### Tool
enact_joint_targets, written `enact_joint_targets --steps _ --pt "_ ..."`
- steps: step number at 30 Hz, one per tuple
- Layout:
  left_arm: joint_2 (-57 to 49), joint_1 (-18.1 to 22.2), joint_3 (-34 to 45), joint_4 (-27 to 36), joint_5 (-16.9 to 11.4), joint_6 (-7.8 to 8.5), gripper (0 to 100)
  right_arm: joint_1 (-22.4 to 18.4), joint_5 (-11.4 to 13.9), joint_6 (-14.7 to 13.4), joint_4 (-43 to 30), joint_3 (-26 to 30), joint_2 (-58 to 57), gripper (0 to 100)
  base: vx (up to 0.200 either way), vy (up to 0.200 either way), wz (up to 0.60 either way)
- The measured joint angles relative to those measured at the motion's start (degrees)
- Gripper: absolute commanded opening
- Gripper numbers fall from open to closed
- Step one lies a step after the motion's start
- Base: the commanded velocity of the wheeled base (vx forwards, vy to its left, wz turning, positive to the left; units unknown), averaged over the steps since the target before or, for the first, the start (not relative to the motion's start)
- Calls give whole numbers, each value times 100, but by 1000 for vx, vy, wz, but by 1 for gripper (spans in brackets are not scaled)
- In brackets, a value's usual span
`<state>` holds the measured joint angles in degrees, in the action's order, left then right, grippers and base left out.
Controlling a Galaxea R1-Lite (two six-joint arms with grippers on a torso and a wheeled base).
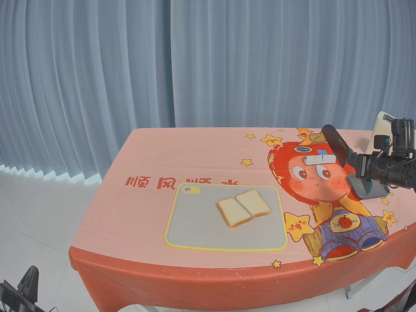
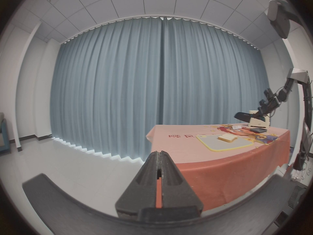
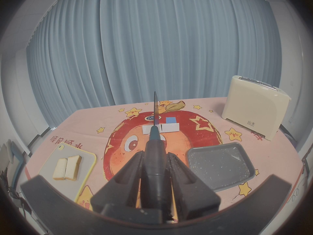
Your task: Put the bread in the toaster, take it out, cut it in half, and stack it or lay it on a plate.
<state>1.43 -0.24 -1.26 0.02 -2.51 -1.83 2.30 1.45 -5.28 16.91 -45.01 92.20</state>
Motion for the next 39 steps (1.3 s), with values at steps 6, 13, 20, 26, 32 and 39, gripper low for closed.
enact_joint_targets --steps 6,13,20,26,32,39 --pt "-61 4 18 -2 485 9 0 -30 13 9 0 69 135 0 0 0 0" --pt "-79 -2 24 -2 360 85 0 -24 11 2 4 74 262 0 0 0 0" --pt "-80 -2 24 -12 355 88 0 -40 11 2 4 89 375 0 0 0 0" --pt "-80 -2 24 -16 355 94 0 -40 11 2 16 57 463 0 0 0 0" --pt "-80 -2 24 -16 355 96 0 -40 11 0 60 44 533 0 0 0 0" --pt "-79 -2 24 -18 360 90 0 -107 11 6 444 69 629 0 0 0 0"
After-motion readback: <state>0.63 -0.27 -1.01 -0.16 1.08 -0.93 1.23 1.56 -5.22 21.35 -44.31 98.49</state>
